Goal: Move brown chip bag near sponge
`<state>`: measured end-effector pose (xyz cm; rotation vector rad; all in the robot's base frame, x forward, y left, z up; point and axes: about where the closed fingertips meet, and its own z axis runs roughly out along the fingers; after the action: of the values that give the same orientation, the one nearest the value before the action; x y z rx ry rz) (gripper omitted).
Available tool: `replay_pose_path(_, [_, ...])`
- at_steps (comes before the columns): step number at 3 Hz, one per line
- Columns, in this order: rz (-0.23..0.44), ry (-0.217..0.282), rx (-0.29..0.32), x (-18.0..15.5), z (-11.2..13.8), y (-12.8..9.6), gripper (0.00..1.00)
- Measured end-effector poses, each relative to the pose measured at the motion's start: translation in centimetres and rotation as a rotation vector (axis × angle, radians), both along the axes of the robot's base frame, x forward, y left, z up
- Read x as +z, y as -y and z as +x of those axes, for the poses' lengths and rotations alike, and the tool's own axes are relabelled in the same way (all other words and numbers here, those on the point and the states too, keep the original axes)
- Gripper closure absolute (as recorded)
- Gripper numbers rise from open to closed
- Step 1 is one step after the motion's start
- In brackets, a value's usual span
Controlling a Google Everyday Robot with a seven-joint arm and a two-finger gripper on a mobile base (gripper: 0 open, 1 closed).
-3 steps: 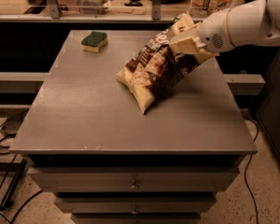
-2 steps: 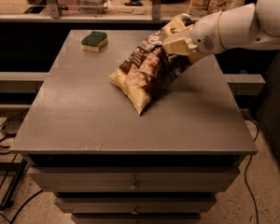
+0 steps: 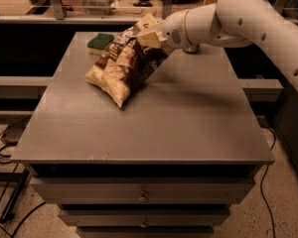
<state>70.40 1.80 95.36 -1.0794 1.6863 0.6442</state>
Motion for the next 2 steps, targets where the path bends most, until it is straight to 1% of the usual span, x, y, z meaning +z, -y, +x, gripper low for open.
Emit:
replay_pose_path(1, [0.02, -0.026, 0.012, -0.7, 2.7, -3.1, 1.0])
replay_pose_path(2, [0.023, -0.051, 0.027, -1.7, 4.7, -5.2, 0.84])
